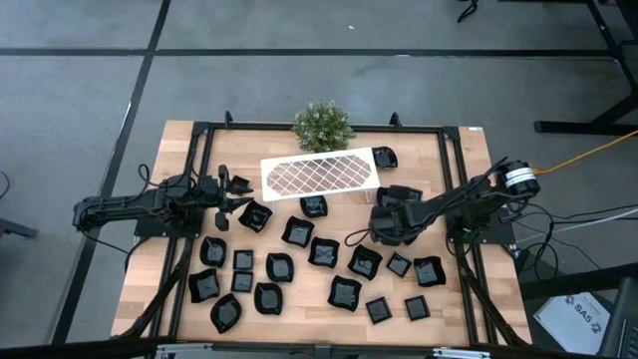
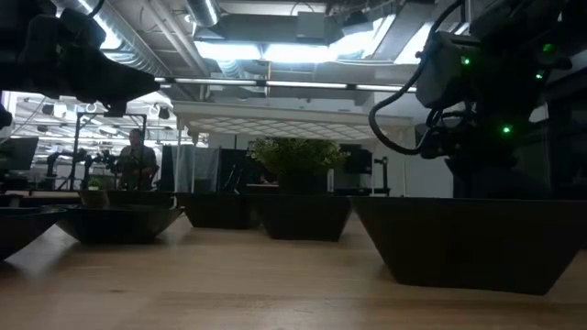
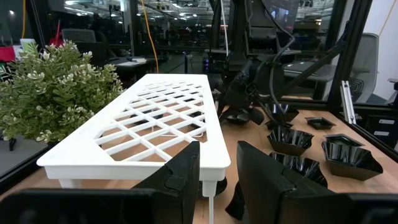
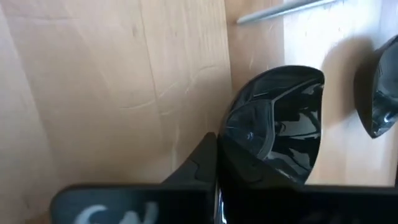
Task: Pick & Place Mini shaped plates
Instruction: Put the leaf shaped plate on the shelf
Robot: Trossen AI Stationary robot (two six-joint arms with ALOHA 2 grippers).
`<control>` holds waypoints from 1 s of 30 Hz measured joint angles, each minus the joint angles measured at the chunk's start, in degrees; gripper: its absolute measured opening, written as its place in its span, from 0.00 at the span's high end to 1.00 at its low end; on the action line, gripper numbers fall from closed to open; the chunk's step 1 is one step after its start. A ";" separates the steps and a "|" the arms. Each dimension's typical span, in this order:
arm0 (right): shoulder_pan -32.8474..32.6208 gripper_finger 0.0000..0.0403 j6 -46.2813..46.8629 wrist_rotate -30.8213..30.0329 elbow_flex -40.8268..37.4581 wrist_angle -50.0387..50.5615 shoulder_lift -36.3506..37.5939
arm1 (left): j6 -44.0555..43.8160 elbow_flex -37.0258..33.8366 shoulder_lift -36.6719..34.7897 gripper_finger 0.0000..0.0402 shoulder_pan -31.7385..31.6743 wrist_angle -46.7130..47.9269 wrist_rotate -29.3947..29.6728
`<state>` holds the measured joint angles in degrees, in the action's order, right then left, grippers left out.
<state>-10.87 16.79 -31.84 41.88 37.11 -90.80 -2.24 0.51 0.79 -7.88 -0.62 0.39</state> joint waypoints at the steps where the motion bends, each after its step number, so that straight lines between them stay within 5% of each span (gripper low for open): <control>1: 0.00 0.99 0.38 0.53 0.01 0.42 0.58 | 0.00 0.00 -0.02 0.75 0.02 0.00 -0.01; 18: 0.26 0.99 14.61 -4.46 0.01 8.65 15.83 | 0.00 0.02 -0.01 0.75 0.01 0.00 -0.01; 30: 2.23 0.99 8.60 -12.25 3.84 9.10 21.35 | 0.00 0.02 0.00 0.75 0.02 -0.02 -0.01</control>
<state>-8.64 25.39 -44.09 45.72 46.21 -69.45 -2.24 0.53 0.80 -7.86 -0.64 0.38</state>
